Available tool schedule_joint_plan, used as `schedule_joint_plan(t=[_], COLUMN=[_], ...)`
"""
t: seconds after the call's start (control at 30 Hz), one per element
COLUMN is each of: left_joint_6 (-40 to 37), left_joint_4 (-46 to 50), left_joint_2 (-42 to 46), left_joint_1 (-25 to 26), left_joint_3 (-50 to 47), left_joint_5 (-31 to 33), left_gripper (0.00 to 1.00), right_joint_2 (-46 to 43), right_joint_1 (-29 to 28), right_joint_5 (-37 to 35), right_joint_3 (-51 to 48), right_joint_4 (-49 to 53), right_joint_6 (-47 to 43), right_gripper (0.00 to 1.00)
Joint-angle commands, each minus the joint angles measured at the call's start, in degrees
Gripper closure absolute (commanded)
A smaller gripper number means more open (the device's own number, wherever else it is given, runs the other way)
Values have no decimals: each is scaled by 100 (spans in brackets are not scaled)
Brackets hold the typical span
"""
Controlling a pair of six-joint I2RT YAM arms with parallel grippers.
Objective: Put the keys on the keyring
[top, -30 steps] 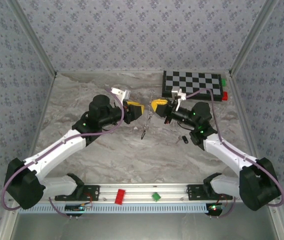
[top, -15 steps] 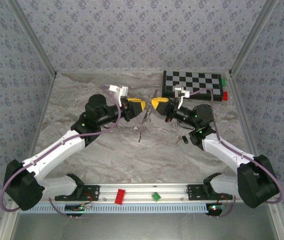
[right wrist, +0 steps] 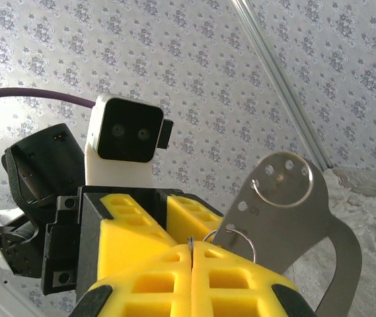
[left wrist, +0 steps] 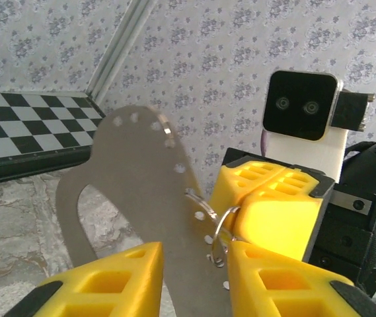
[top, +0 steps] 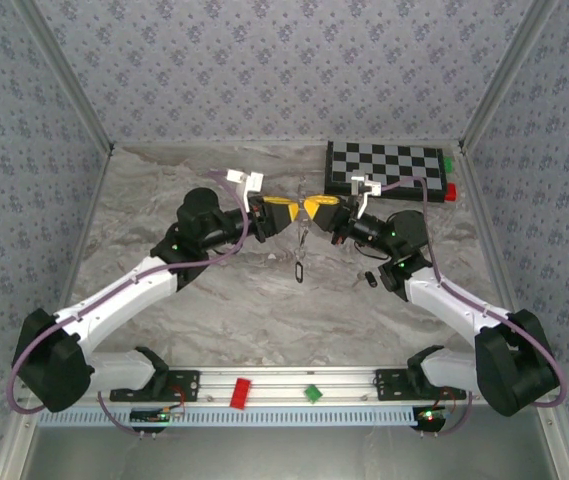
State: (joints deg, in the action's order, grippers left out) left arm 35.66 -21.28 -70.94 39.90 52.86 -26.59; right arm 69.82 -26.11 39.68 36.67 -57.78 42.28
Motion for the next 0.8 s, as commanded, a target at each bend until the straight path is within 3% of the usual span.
schedule_joint_plan(t=[0.0,0.47,0.77], left_joint_6=[7,1,-57], left_joint_4=[-369,-501,-398], left_joint_2=[-6,-43,1], left_joint_1=[86,154,168], left_joint_3=[215,225,284], left_joint_5=[-206,-189,-204], left_gripper=[69,86,90], right_joint_2=[-47,-50,-34], right_joint_1=[11,-11,-26], right_joint_5=[-5,41,88], right_joint_3=[-8,-58,-61], right_joint_4=[-316,-321,-274], right_joint_6=[76,62,44], right_gripper=[100,100,100])
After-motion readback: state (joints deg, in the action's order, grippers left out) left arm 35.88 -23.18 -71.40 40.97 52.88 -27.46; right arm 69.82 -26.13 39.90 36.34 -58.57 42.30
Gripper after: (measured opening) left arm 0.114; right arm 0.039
